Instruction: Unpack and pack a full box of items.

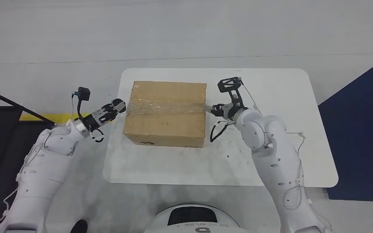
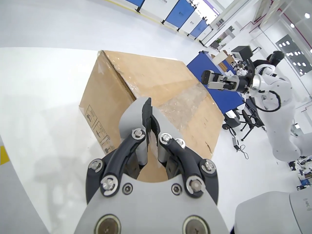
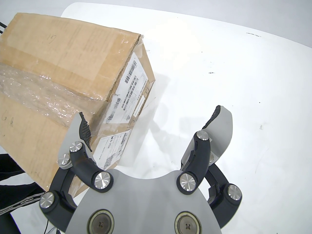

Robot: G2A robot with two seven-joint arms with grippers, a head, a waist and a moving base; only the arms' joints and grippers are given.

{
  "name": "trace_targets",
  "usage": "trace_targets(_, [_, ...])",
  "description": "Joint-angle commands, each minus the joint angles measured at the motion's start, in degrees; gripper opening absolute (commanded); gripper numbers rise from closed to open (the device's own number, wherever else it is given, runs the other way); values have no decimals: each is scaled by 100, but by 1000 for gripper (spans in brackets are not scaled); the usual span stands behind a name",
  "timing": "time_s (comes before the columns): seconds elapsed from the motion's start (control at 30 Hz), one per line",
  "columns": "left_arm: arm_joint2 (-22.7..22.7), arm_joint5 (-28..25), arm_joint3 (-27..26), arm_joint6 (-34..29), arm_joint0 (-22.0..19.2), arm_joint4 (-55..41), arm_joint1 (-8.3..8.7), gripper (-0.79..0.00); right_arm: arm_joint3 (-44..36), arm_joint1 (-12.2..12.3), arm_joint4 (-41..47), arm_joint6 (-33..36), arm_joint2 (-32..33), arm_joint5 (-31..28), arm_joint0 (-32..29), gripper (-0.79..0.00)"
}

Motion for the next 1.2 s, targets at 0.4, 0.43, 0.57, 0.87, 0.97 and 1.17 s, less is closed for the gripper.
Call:
trace_targets(0.4, [13, 170, -122, -26, -178, 529, 6, -785, -2, 5, 2, 68, -3, -1, 18, 0])
trace_targets(0.43, [13, 170, -122, -26, -178, 529, 6, -785, -2, 5, 2, 68, -3, -1, 18, 0])
trace_targets(0.57, [13, 170, -122, -26, -178, 529, 6, -785, -161, 1, 450, -630, 183, -64, -138, 0])
trace_targets(0.87, [-2, 627, -367, -4, -60, 359, -3, -785, 212, 9, 3309, -1440, 817, -1215, -246, 0])
trace_targets(0.97, [2, 737, -358, -263, -104, 124, 5, -785, 578, 6, 4387, -1198, 808, -1712, -103, 0])
trace_targets(1.17, [-39, 908, -541, -623, -142, -155, 28, -785, 1256, 46, 5768, -331, 685, -2396, 368, 0])
